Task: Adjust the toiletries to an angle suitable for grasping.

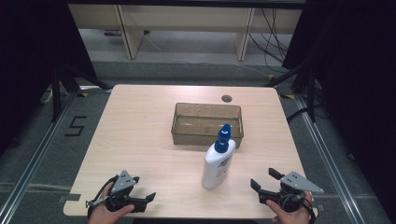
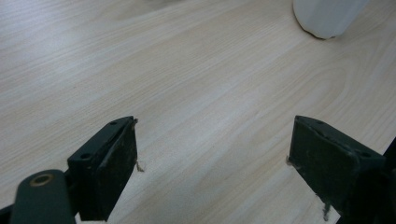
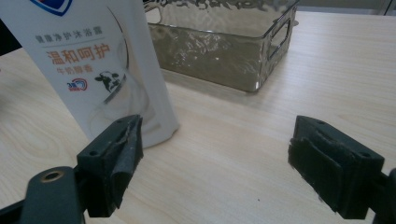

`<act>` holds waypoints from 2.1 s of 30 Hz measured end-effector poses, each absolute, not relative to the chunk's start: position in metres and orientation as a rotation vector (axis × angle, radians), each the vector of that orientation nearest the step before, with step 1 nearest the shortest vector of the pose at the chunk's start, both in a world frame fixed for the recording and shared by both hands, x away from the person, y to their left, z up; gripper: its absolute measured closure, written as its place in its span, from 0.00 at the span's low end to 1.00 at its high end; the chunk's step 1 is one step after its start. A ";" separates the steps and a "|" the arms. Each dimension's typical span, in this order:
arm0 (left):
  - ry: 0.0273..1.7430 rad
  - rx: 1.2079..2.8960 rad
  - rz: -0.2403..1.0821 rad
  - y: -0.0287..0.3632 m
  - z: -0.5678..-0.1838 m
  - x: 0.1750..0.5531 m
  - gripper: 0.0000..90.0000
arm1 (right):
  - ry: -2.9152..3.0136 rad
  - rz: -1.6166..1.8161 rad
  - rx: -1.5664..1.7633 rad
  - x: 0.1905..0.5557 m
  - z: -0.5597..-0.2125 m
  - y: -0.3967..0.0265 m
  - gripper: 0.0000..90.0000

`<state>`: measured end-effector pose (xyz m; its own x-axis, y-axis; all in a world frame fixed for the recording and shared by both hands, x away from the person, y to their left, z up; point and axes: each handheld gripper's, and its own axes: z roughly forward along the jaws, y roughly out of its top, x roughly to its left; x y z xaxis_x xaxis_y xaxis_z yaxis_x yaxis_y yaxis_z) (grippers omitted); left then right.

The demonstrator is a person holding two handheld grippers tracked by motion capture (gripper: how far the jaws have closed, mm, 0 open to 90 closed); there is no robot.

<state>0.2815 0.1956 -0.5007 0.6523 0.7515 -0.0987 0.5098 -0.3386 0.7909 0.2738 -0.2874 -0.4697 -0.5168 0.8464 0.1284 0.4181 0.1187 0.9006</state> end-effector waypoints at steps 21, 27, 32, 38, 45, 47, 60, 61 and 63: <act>0.967 2.022 0.362 0.196 -0.499 0.282 0.16 | 1.946 1.456 1.135 0.272 -0.441 -0.276 0.22; 0.973 1.997 0.360 0.195 -0.500 0.282 0.16 | 1.944 1.460 1.046 0.274 -0.425 -0.270 0.26; 0.964 2.018 0.361 0.196 -0.500 0.282 0.16 | 1.943 1.473 1.011 0.274 -0.412 -0.264 0.28; 0.967 2.023 0.363 0.197 -0.500 0.282 0.16 | 1.951 1.481 0.977 0.278 -0.398 -0.255 0.28; 0.964 2.024 0.362 0.197 -0.500 0.282 0.16 | 1.963 1.494 0.944 0.281 -0.382 -0.245 0.30; 0.965 2.024 0.362 0.198 -0.499 0.282 0.17 | 1.966 1.492 0.915 0.283 -0.378 -0.243 0.31; 0.975 2.012 0.368 0.197 -0.499 0.282 0.16 | 1.994 1.536 0.832 0.294 -0.358 -0.217 0.34; 0.974 2.017 0.357 0.198 -0.498 0.282 0.16 | 2.013 1.537 0.845 0.294 -0.357 -0.215 0.34; 0.989 1.984 0.353 0.196 -0.499 0.281 0.16 | 2.010 1.568 0.838 0.296 -0.356 -0.211 0.34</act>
